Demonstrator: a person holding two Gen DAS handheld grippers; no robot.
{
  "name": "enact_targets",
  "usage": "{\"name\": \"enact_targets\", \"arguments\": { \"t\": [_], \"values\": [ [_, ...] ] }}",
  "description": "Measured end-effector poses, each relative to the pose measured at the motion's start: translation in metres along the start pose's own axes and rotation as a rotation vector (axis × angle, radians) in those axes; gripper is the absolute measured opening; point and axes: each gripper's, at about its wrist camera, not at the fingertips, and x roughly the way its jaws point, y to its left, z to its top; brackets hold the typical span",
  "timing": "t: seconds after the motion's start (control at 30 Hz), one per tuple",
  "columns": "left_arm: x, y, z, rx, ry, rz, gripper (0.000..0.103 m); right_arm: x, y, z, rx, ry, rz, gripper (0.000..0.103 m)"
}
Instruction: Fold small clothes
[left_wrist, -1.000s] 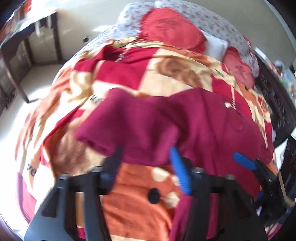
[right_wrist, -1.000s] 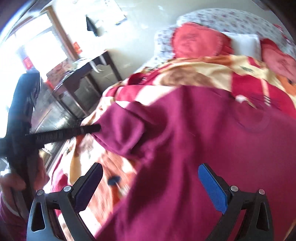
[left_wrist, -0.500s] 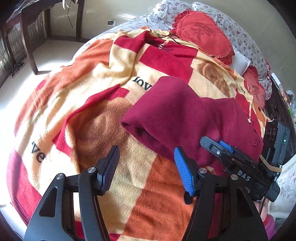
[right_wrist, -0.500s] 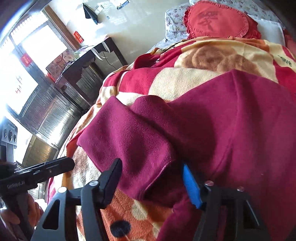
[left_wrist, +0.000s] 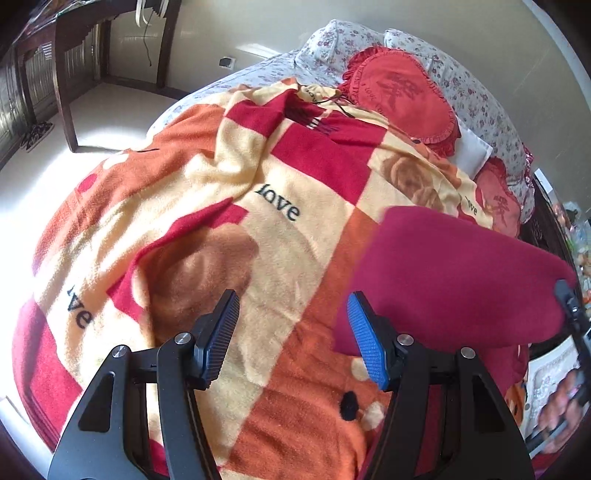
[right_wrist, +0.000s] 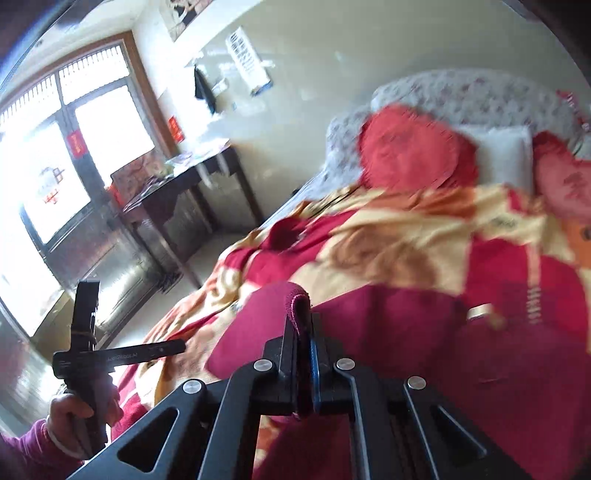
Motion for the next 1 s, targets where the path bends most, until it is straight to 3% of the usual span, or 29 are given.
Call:
{"name": "enact_targets", "arguments": {
  "t": [0.13, 0.4, 0.6, 0.7, 0.8, 0.87, 0.97, 1.0],
  "values": [
    [0.010, -0.027, -0.009, 0.051, 0.031, -0.019, 0.061, -0.060, -0.055, 0.008, -0.007, -0.043, -0.215, 0.005],
    [0.037, -0.099, -0.031, 0.174, 0.096, -0.056, 0.061, -0.105, -0.171, -0.035, 0.193, 0.043, -0.460, 0.005],
    [0.057, -0.146, -0.040, 0.272, 0.098, -0.056, 0.061, -0.116, -0.211, -0.073, 0.287, 0.095, -0.502, 0.005],
    [0.080, -0.160, -0.050, 0.333, 0.115, 0.012, 0.061, -0.114, -0.225, -0.081, 0.306, 0.116, -0.548, 0.005],
    [0.102, -0.160, -0.058, 0.363, 0.129, 0.094, 0.061, -0.098, -0.256, -0.096, 0.424, 0.228, -0.565, 0.006],
    [0.108, -0.149, -0.057, 0.334, 0.135, 0.084, 0.061, -0.100, -0.262, -0.100, 0.458, 0.253, -0.585, 0.018],
    [0.106, -0.129, -0.053, 0.265, 0.145, 0.048, 0.061, -0.113, -0.242, -0.090, 0.413, 0.179, -0.612, 0.035],
    [0.105, -0.125, -0.052, 0.252, 0.147, 0.044, 0.061, -0.114, -0.230, -0.084, 0.388, 0.156, -0.569, 0.036]
  ]
}}
